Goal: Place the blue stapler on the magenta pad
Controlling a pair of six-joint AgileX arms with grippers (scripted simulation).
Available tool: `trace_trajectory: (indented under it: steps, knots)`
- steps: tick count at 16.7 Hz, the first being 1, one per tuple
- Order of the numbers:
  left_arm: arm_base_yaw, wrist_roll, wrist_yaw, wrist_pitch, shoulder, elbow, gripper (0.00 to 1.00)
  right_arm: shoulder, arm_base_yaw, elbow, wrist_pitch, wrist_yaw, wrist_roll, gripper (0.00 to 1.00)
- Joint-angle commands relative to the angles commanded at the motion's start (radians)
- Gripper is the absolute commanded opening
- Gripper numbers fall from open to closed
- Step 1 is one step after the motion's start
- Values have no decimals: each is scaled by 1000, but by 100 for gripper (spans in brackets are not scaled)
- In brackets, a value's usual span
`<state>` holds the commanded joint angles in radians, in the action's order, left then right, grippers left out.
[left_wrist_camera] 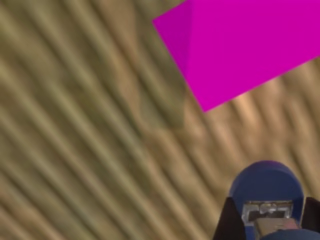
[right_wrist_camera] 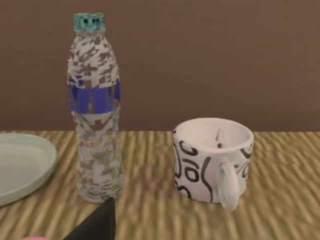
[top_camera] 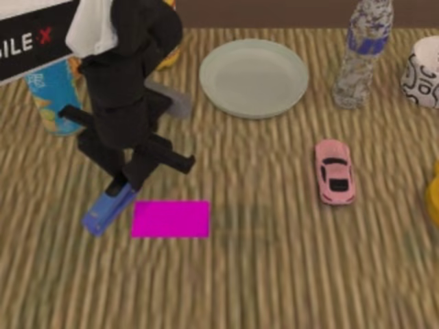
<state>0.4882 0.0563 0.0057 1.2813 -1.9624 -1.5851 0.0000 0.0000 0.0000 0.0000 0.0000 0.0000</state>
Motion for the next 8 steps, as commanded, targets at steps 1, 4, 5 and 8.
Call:
trace_trajectory:
  steps: [1,4,5,8]
  knots:
    - [20,114,1,10,-28,-34,0,0,0,0,0,0,0,100]
    - [77,428,3,32,-96,-130,0,0,0,0,0,0,0,100]
    - [93,518,3,36,-114,-159,0,0,0,0,0,0,0,100]
    - [134,728,2,40,-150,-230,0,0,0,0,0,0,0,100]
